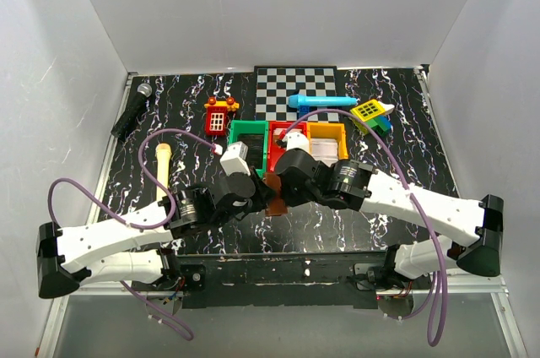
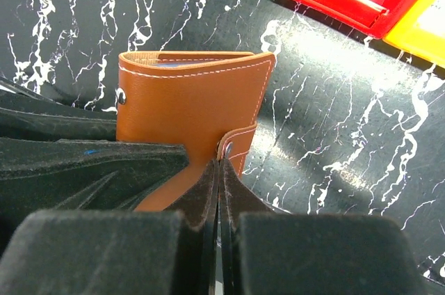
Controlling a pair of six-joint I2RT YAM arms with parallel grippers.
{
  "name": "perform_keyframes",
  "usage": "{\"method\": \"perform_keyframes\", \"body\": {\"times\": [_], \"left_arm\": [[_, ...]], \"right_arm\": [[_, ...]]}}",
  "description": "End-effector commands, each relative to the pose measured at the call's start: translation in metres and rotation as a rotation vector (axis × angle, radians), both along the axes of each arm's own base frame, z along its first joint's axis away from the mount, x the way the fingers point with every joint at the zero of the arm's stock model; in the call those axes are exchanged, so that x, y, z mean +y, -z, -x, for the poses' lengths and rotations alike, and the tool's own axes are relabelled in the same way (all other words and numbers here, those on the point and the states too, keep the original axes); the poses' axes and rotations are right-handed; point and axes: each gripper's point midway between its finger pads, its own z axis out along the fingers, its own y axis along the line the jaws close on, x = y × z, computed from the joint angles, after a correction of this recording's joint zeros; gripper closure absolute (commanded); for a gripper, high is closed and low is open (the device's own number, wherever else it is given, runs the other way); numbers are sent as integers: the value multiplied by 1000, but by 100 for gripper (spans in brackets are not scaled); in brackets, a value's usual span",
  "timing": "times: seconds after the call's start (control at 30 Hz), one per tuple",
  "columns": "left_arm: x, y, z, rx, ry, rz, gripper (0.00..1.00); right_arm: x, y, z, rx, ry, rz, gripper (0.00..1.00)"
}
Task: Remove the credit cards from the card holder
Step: Open the card holder at the center of the board.
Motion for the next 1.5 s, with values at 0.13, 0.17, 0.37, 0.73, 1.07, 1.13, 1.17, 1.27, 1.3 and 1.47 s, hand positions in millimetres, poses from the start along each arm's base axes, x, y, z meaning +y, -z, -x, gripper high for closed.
{"method": "perform_keyframes", "body": {"times": [0.13,0.17,0.37,0.73,1.07,1.13,1.17,1.27,1.3,1.47], "left_arm": [[4,-26,6,-13,-1,107,100],[4,-27,6,-12,-5,109,100],[7,-25,6,-11,-12,107,100],[18,-23,5,-15,-47,100,100],[27,-27,2,-58,-55,124,100],[24,-28,2,-59,-48,127,100],[23,-28,2,-57,-43,127,100],[19,-28,4,-50,-29,133,100],[18,-29,4,-52,-23,137,100],[20,-34,8,-64,-5,175,100]], "right_arm": [[-26,4,-15,-74,70,62,99],[-26,4,-16,-76,68,61,99],[-26,4,-13,-71,60,53,99],[-38,-10,-9,-77,61,6,84],[-5,-73,31,-101,-241,-353,58],[12,-80,46,-71,-341,-427,65],[19,-80,50,-58,-379,-439,67],[30,-65,54,-3,-408,-406,71],[30,-58,51,7,-385,-386,72],[17,-36,31,26,-275,-358,75]]}}
